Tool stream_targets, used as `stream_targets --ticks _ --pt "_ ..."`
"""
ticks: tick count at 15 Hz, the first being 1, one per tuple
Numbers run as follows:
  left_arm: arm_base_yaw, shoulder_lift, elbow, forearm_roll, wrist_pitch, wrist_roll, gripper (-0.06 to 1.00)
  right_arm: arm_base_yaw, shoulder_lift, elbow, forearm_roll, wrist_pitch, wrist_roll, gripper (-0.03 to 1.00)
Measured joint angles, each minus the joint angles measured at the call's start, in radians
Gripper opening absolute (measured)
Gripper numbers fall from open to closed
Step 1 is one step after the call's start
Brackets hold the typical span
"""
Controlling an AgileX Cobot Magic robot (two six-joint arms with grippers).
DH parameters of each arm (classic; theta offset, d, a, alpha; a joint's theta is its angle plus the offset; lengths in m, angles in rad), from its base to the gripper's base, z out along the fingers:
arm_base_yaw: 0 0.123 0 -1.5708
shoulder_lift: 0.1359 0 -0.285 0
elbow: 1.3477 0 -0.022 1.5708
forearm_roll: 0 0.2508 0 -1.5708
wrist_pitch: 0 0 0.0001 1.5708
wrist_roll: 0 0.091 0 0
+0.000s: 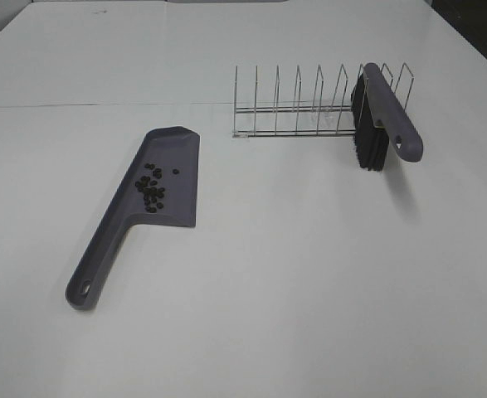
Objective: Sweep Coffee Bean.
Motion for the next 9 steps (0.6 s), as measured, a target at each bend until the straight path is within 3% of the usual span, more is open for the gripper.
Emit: stream_targets --ticks 9 --pt "0.000 0.000 0.000 0.000 0.000 0.001 0.76 0.000 0.000 0.000 0.000 0.000 0.000 0.79"
